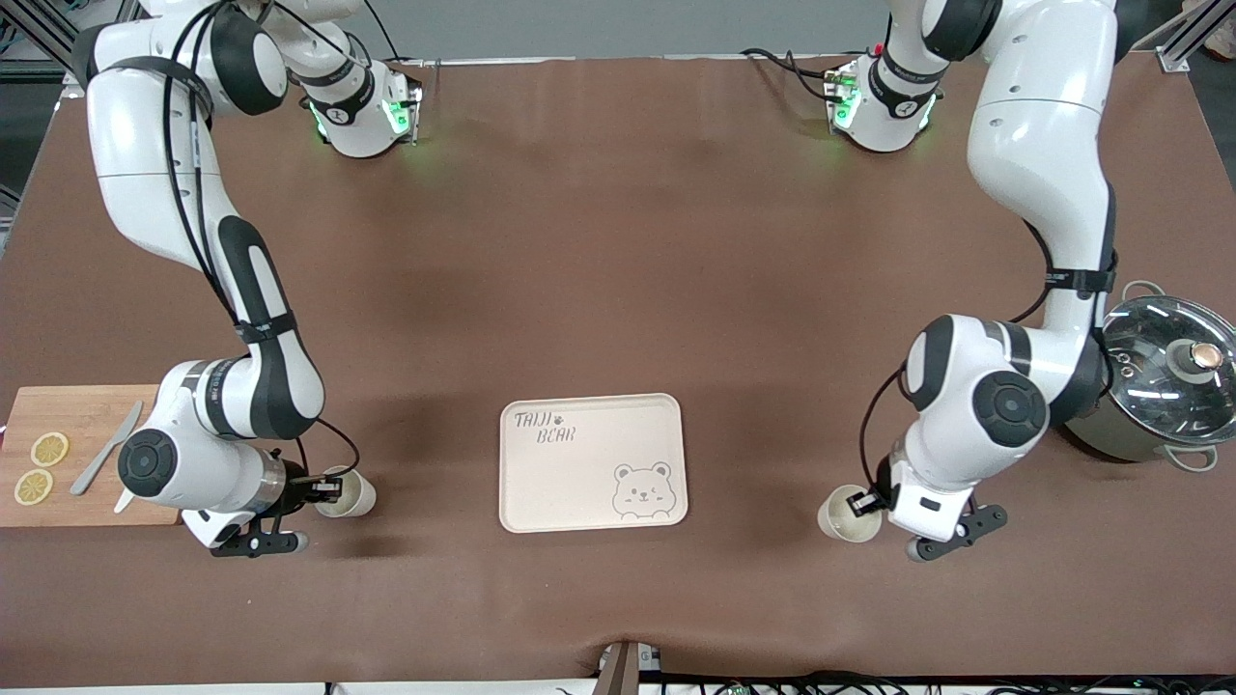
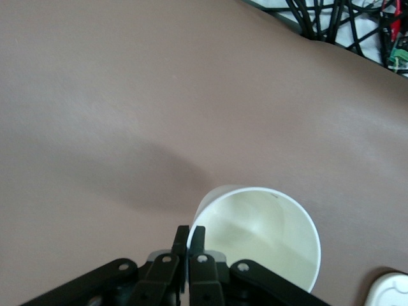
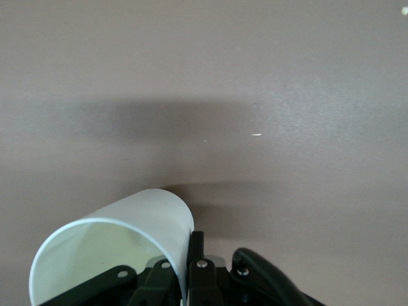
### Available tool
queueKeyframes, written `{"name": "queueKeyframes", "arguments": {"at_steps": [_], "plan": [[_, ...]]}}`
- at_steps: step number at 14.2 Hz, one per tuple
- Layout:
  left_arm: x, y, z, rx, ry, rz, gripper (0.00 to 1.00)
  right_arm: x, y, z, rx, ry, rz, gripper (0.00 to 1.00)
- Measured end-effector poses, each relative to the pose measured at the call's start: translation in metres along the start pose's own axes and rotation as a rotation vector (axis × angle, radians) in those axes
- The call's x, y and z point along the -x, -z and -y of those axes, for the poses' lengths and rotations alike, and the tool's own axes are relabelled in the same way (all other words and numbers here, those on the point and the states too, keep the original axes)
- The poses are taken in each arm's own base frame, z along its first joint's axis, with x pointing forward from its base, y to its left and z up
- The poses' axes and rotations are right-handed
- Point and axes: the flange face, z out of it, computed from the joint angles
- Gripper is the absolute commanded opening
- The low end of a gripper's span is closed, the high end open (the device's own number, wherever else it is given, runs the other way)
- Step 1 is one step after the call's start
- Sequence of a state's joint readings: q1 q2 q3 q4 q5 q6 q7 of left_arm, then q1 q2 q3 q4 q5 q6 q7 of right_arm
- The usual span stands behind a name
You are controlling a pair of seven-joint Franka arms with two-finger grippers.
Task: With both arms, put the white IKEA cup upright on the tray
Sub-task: 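Carry both cups toward the tray with the right and left grippers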
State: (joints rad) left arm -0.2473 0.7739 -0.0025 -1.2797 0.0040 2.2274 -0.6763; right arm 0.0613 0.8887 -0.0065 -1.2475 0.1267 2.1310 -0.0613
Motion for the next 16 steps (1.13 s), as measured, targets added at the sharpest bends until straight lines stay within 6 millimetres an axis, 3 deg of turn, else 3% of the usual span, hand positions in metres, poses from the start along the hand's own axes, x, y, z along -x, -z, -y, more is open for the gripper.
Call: {"name": "queueKeyframes", "arguments": {"at_steps": [4,10,16], "plan": [[0.023,0.006,-0.032,0.013,0.06,-0.005,0.0,-0.003,0.012,0.03,-0.016,-0.058,0.003,0.0],[0.054,0.015,-0.073,0.036,0.12,-0.01,0.0,0.006,0.023,0.114,-0.016,-0.179,0.051,0.0],[0.106,0.014,-0.12,0.045,0.151,0.006,0.0,0.024,0.026,0.2,-0.01,-0.287,0.056,0.0]]}}
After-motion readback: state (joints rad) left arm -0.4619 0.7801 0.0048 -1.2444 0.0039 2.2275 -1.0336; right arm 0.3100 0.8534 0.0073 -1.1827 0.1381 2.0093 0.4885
